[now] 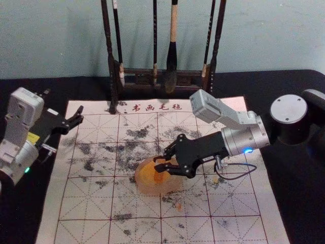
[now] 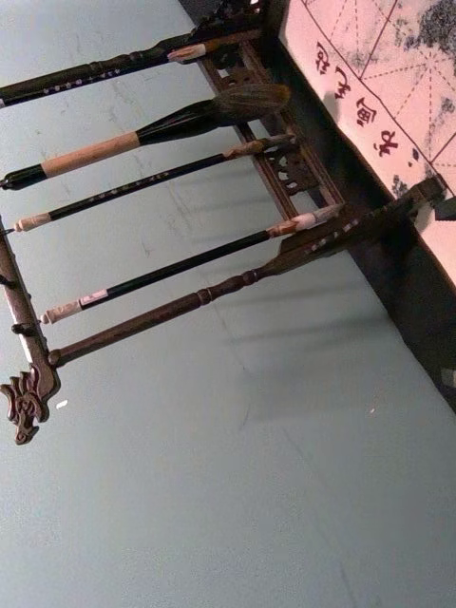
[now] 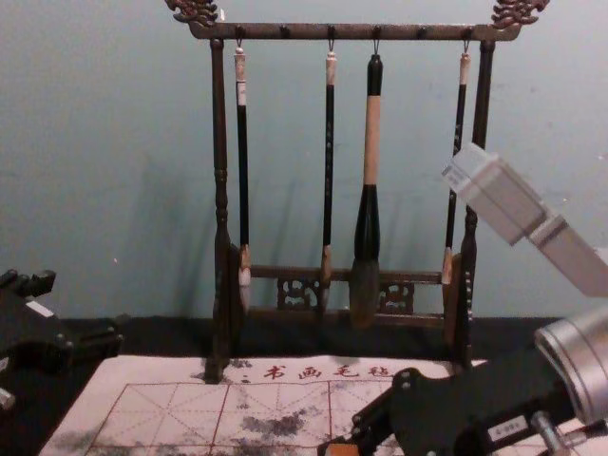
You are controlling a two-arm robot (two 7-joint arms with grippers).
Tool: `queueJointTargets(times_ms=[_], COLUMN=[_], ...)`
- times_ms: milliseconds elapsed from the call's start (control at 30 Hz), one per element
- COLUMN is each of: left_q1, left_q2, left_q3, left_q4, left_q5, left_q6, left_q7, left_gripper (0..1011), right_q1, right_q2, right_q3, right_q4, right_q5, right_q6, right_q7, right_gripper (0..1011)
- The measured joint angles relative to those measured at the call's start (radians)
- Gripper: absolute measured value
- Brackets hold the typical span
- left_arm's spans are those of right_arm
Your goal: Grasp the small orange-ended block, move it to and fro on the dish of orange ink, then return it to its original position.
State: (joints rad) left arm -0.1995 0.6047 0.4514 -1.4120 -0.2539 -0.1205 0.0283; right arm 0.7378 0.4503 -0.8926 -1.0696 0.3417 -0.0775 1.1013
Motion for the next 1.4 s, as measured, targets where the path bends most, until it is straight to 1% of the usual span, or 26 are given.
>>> queueJointTargets(times_ms=[400, 600, 767, 1067, 1400], left_q1=[0.0, 0.0, 0.0, 0.0, 0.0], left_q2=[0.0, 0.0, 0.0, 0.0, 0.0], left_q3=[0.0, 0.0, 0.0, 0.0, 0.0], left_q4=[0.0, 0.0, 0.0, 0.0, 0.0], left_q5=[0.0, 0.0, 0.0, 0.0, 0.0], left_q6=[0.0, 0.0, 0.0, 0.0, 0.0], left_q7=[0.0, 0.0, 0.0, 0.0, 0.0], left_gripper=[1001, 1001, 1001, 1001, 1001], right_q1=[0.026, 0.047, 0.059, 0.074, 0.075], right_q2=[-0.046, -0.082, -0.1, -0.114, -0.105], right_q3=[-0.01, -0.014, -0.014, -0.003, 0.009], right_q4=[0.057, 0.111, 0.143, 0.184, 0.185], right_q5=[0.0, -0.002, -0.003, -0.014, -0.024], right_q6=[-0.024, -0.041, -0.051, -0.062, -0.062], right_q7=[0.01, 0.014, 0.016, 0.009, -0.003], right_gripper=[134, 134, 134, 134, 134])
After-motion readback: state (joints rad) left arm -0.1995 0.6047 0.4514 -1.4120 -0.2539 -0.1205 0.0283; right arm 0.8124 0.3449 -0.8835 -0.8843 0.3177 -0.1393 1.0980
